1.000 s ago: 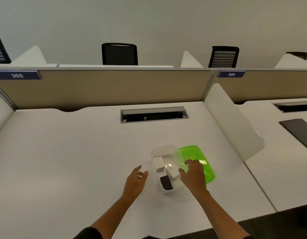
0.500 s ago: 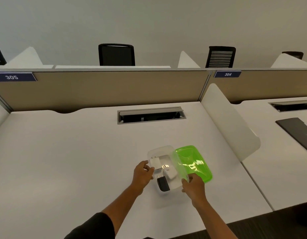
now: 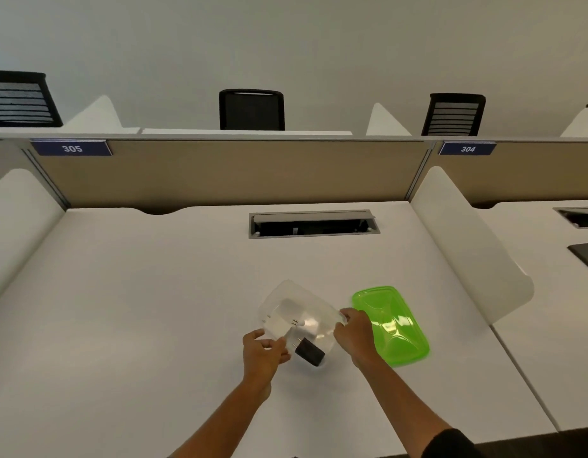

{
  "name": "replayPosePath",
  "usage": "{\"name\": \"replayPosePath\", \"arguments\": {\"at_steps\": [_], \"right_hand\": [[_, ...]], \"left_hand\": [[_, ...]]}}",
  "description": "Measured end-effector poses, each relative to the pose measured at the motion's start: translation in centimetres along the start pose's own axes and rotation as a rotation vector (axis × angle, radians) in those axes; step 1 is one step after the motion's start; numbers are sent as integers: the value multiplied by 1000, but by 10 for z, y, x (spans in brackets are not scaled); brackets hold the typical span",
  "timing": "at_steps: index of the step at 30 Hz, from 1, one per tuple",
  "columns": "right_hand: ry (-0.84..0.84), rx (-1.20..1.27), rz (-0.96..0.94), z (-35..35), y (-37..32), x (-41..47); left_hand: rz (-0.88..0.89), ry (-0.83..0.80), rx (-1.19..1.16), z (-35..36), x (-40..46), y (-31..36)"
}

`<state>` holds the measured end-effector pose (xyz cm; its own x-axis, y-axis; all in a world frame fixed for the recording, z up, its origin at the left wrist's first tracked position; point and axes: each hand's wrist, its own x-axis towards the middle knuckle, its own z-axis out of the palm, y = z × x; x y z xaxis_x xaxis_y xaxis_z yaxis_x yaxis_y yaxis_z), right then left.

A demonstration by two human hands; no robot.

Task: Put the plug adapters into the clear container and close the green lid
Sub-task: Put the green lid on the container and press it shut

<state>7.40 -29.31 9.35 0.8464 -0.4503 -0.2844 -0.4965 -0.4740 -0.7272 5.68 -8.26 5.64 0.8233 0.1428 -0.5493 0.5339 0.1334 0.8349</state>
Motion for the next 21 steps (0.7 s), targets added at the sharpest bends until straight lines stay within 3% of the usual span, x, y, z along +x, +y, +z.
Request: {"name": "replayPosePath", "arguments": {"at_steps": [7,14,21], "right_hand": [[-133,-10,-107,20,-41,13],[-197,27,-161,29,-65,20],[-177,48,-211,22,-58,25]], "left_hand": [[-163,86,-207,-17,-7,-4],[-284,61,-367,-10,-6,-9],[-281,13,-316,-30,-9,-5]]}}
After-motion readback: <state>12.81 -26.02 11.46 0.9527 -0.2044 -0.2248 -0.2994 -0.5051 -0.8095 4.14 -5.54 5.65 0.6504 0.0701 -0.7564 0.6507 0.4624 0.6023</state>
